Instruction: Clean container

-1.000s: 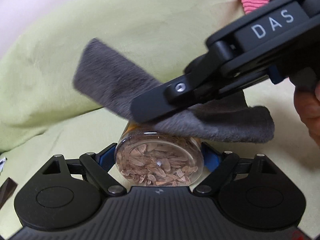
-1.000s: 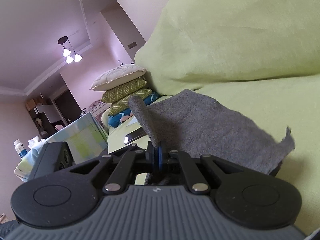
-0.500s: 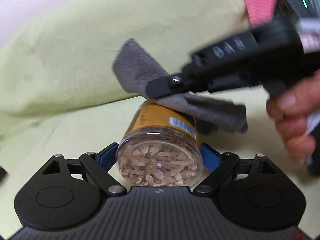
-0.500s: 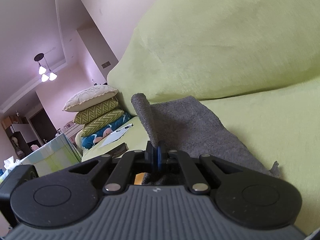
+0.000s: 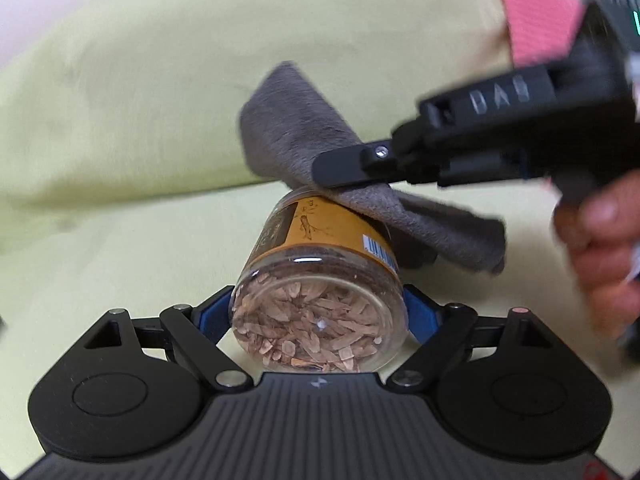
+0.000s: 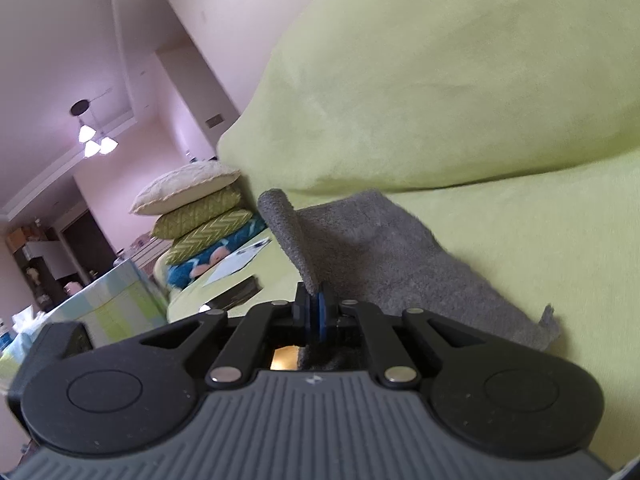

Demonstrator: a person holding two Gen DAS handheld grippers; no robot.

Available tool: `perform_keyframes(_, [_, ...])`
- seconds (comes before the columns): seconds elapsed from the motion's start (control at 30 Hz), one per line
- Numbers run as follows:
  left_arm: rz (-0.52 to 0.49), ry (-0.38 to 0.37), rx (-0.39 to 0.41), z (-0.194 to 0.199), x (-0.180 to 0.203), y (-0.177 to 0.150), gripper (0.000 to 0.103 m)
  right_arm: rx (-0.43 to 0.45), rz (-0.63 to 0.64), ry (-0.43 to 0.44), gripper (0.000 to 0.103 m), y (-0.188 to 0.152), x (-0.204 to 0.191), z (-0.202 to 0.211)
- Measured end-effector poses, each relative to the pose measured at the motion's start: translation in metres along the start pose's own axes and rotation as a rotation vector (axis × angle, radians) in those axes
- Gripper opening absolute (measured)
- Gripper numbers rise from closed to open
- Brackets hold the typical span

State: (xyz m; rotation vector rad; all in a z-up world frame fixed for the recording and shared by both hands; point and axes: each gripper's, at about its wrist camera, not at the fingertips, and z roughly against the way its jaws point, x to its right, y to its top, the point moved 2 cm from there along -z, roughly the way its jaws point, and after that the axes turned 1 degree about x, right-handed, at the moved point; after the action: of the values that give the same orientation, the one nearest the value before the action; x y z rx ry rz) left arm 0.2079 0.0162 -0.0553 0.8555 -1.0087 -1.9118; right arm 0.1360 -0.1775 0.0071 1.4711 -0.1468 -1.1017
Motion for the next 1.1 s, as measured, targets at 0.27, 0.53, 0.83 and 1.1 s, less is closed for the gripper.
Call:
perform_keyframes(0.27, [-0.069, 0.028, 0.000, 0.002, 0.005, -0.001, 0.085, -0.058, 0.103, 0.067, 0.002, -0.010, -0.023, -0.001])
perform_keyframes(0.53, [-0.074, 0.027, -0.002, 0.004, 0.006, 0.001, 0.085, 0.029, 0.190, -0.085, 0.001, -0.001, -0.015, -0.005])
perform_keyframes(0.83, [0.242, -0.110, 0.000, 0.009, -0.031, -0.002, 0.089, 0.029, 0.189, -0.089, 0.001, 0.002, -0.016, -0.002])
perform_keyframes(1.1, [0.054, -0.026, -0.005, 0.005, -0.016, -0.002, 0.085, -0.004, 0.183, -0.055, 0.003, -0.001, -0.026, -0.003])
